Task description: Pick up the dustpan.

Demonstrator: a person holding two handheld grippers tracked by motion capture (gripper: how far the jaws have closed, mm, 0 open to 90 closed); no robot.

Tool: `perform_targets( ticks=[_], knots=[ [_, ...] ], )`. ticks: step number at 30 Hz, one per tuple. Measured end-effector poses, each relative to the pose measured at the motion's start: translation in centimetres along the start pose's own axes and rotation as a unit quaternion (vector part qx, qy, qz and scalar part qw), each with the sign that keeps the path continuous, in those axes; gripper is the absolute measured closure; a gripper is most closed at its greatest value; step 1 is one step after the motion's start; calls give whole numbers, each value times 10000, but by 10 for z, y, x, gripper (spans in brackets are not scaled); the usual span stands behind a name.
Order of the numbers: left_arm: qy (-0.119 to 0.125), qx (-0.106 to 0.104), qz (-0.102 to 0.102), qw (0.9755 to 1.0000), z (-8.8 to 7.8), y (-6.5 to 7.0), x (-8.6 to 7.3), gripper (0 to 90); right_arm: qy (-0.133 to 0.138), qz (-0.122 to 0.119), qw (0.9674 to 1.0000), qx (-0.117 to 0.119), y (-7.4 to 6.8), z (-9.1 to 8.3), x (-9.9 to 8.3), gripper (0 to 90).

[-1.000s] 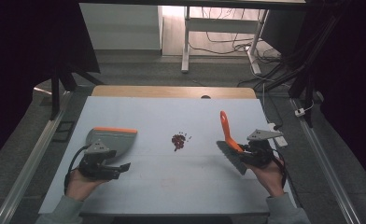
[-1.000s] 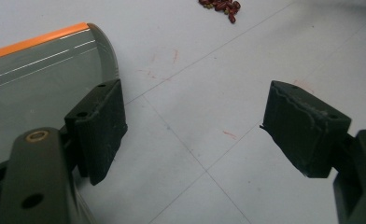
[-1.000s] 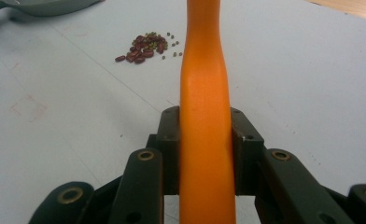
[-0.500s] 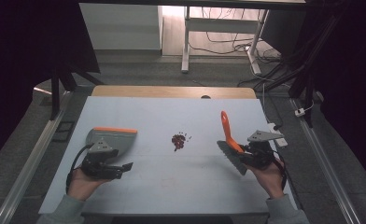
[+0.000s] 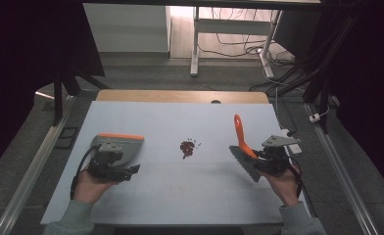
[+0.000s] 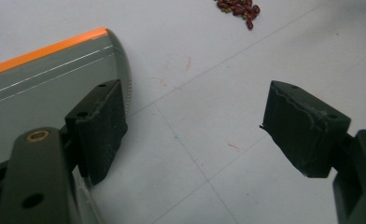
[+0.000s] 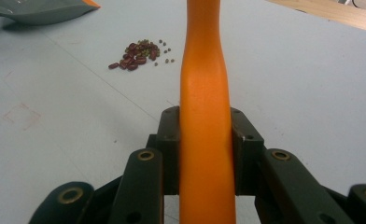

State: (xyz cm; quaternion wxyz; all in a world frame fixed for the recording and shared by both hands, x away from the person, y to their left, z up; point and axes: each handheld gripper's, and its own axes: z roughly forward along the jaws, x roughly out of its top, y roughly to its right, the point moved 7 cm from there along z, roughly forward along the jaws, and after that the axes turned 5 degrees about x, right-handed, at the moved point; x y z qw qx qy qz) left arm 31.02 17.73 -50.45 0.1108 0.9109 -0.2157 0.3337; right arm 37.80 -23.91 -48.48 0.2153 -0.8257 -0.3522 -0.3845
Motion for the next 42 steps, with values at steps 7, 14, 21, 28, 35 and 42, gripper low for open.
perform_targets(
  ticks=[7,14,21,28,35,42],
  knots=[
    [-131,70,-45,9999,-7,-11,-5,221,-63,-16,10000,-15,0,3,-2,703],
    [-280,297,-307,9987,-15,-30,-11,218,-71,-37,9999,-72,0,1,-2,704],
    [-535,512,-564,9957,-14,-50,-23,216,-94,-23,9999,-110,1,2,-4,704],
    [-744,644,-886,9912,-11,-68,-37,207,-154,-8,9998,-98,2,6,-7,704],
    [-976,465,-1178,9871,0,-70,-48,175,-131,-9,9998,-133,3,4,-7,704],
    [-1137,363,-1394,9830,9,-73,-57,161,-136,-20,9998,-141,2,4,-7,703]
  ],
)
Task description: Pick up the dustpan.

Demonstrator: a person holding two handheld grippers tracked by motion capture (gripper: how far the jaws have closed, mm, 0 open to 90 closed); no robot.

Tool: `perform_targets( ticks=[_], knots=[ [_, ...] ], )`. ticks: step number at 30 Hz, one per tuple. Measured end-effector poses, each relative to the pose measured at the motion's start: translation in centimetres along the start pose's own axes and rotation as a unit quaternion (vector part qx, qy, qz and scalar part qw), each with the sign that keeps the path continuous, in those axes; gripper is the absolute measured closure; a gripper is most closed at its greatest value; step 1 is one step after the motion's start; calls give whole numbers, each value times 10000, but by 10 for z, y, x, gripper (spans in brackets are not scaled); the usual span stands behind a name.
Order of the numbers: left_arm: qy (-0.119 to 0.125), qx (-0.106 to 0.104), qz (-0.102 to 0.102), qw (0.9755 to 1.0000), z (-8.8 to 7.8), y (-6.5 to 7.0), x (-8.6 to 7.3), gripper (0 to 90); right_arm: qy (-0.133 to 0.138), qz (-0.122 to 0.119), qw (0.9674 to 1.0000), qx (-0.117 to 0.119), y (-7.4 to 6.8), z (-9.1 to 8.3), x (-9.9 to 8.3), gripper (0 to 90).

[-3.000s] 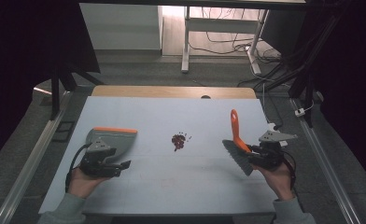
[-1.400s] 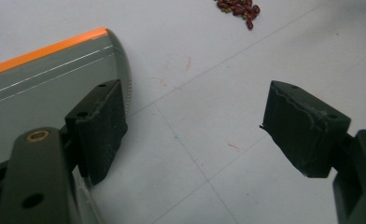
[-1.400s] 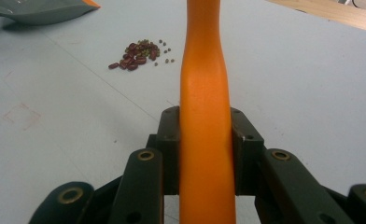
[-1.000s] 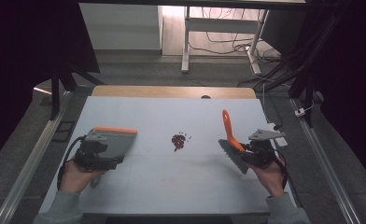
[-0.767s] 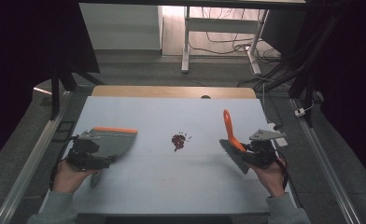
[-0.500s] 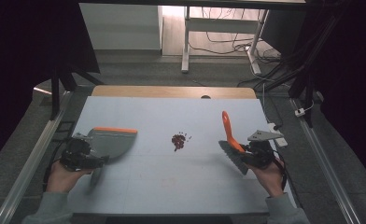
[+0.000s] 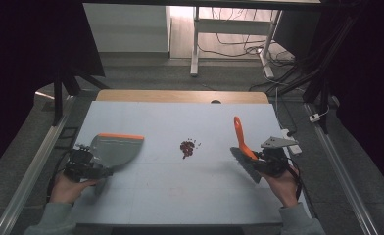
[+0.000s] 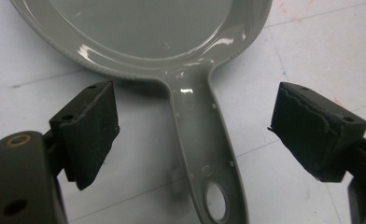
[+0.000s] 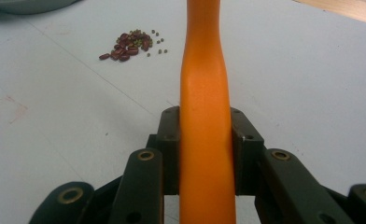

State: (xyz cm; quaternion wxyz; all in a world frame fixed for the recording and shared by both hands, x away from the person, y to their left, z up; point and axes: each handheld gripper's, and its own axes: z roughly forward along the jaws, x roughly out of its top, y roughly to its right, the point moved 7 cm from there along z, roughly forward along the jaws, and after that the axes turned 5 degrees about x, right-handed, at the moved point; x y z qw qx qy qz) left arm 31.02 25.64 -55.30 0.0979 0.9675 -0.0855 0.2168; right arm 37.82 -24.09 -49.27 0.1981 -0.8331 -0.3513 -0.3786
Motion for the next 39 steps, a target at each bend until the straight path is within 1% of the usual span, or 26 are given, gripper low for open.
perform_targets(
  ticks=[3,6,10,11,15,20,23,25,28,30,33,34,37,39],
  knots=[
    [-93,-51,-32,9999,8,1,-1,161,-19,-3,10000,-11,0,0,0,704],
    [-183,-171,-49,9997,16,3,-3,161,-11,8,10000,-13,0,1,0,704],
    [-252,-208,-73,9994,23,2,-3,169,-32,5,10000,-12,0,1,-2,704],
    [-248,-203,-103,9994,25,2,-3,176,-36,-3,10000,-14,0,1,-2,704],
    [-227,-114,-109,9996,30,0,-2,218,-23,3,10000,-25,0,0,-2,704],
    [-170,-81,-236,9995,33,-2,-1,298,-34,23,10000,-40,0,1,-3,704],
    [-149,-98,-272,9995,34,-3,0,351,-59,1,10000,-42,0,2,-3,704],
    [-101,-52,-307,9995,35,-2,0,382,-46,10,10000,-38,-1,2,-2,704],
    [-76,-63,-333,9994,35,-2,1,438,-50,8,10000,-35,-2,2,-2,704],
    [-76,-33,-373,9993,35,-2,2,488,-48,7,10000,-44,-1,2,-2,704],
    [-51,-65,-406,9991,35,-3,2,558,-59,-1,10000,-53,0,2,-3,704],
    [-36,-33,-431,9991,35,-4,2,578,-56,10,10000,-52,0,2,-3,704],
    [5,-64,-487,9988,35,-6,2,613,-81,8,10000,-53,1,3,-4,704],
    [-3,-84,-465,9989,35,-6,1,615,-82,5,10000,-53,0,3,-4,704]
  ],
)
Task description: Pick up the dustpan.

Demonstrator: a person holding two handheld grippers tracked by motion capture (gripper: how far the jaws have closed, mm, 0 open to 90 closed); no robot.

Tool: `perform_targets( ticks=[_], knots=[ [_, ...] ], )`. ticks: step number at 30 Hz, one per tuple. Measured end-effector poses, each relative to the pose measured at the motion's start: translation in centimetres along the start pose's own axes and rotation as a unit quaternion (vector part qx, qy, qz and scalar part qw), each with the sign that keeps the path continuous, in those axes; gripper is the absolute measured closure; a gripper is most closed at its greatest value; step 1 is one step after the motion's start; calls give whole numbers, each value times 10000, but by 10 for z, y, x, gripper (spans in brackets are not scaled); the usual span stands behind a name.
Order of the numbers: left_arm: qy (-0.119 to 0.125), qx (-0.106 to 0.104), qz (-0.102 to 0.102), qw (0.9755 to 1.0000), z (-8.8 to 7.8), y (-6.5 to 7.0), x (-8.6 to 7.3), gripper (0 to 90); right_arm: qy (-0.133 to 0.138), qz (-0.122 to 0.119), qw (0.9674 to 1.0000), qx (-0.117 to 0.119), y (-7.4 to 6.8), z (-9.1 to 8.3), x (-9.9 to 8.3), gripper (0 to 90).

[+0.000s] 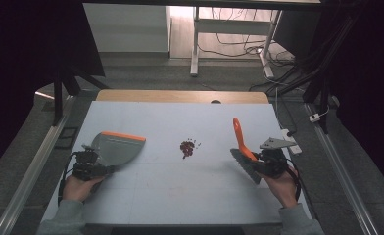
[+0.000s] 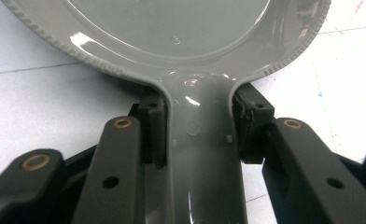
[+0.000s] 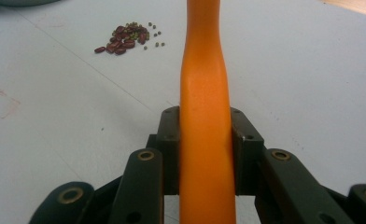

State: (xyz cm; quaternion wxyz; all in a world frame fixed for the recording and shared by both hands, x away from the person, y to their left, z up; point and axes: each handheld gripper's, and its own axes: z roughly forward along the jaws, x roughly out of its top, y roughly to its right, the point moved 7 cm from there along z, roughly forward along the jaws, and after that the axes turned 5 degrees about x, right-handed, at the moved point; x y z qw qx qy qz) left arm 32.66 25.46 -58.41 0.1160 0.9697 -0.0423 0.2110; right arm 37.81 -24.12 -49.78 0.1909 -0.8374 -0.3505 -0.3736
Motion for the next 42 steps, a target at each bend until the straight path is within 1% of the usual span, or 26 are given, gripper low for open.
perform_targets(
  ticks=[5,13,15,17,18,20,23,27,32,33,35,37,39,40,42],
  knots=[
    [71,30,43,10000,-1,-1,1,618,15,-6,10000,-11,0,-1,0,704],
    [194,-22,88,9998,-4,-4,2,618,36,-9,10000,-15,1,-1,1,704],
    [260,-50,102,9996,-6,-4,2,618,30,-14,10000,-21,1,-2,1,704],
    [376,-68,110,9992,-9,-4,4,618,40,-10,10000,-22,1,-2,1,704],
    [376,-68,110,9992,-9,-4,4,618,45,-9,10000,-22,1,-2,1,704],
    [483,-174,163,9986,-12,-4,5,618,61,-17,10000,-31,1,-2,1,704],
    [656,-162,236,9974,-16,-4,7,618,83,-10,10000,-26,0,-3,2,704],
    [822,-302,309,9957,-22,-3,8,618,119,-9,9999,-22,0,-4,3,704],
    [894,-390,381,9945,-24,-2,9,618,147,9,9999,-27,0,-5,4,704],
    [930,-418,437,9938,-25,-1,9,618,143,9,9999,-27,0,-5,4,704],
    [945,-448,449,9935,-26,-1,9,618,149,0,9999,-25,0,-5,4,704],
    [1016,-482,511,9923,-28,0,10,618,164,3,9999,-27,0,-6,4,704],
    [1075,-592,576,9908,-31,1,10,618,175,0,9998,-30,0,-6,5,704],
    [1093,-614,610,9902,-32,2,10,618,184,0,9998,-31,0,-6,5,704],
    [1142,-666,738,9885,-35,4,11,618,188,-3,9998,-32,0,-7,5,704]
  ],
)
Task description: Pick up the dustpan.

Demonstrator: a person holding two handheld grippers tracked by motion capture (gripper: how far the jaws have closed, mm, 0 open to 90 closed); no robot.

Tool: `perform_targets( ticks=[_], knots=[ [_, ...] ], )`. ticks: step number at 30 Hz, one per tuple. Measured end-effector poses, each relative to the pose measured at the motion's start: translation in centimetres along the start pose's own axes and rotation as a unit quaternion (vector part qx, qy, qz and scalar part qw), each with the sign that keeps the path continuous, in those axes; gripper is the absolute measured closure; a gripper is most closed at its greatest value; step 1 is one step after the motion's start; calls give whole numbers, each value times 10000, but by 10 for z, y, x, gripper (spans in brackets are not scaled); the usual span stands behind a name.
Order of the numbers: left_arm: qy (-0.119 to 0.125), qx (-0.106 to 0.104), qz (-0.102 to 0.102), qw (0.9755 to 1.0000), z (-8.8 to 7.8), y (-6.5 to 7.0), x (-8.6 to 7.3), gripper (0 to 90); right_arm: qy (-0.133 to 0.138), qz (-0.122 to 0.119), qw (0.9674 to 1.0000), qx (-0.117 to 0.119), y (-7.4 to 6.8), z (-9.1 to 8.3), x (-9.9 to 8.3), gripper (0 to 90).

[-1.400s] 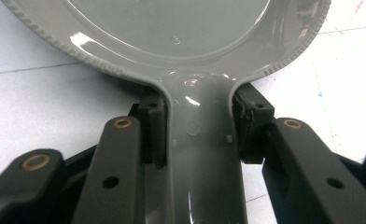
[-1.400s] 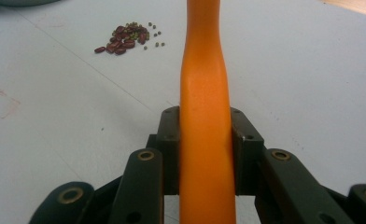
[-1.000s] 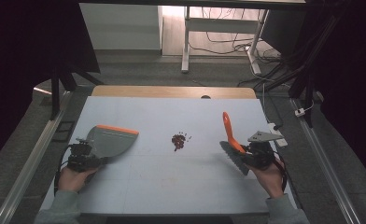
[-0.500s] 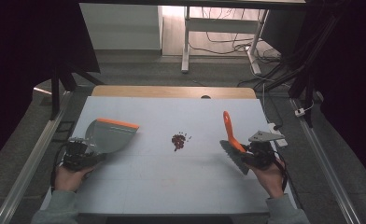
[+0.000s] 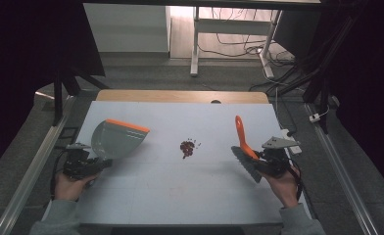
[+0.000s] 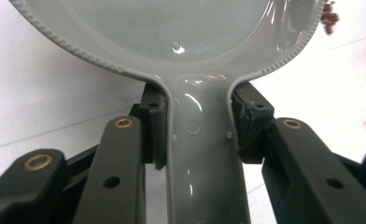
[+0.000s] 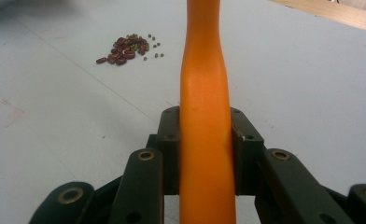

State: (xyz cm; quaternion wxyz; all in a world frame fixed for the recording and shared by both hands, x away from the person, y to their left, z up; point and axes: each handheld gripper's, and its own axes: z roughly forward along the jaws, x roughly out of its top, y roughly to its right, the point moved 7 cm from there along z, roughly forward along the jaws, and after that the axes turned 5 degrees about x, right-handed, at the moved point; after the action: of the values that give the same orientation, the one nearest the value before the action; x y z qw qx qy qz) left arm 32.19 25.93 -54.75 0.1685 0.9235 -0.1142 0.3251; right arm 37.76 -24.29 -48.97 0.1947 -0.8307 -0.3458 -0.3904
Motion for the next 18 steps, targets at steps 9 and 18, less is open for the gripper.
perform_targets(
  ticks=[9,18],
  knots=[
    [160,-286,329,9989,-4,5,7,618,91,108,9999,20,1,2,4,704],
    [249,-454,518,9973,-5,8,13,618,170,107,9998,23,2,5,11,704]
  ],
)
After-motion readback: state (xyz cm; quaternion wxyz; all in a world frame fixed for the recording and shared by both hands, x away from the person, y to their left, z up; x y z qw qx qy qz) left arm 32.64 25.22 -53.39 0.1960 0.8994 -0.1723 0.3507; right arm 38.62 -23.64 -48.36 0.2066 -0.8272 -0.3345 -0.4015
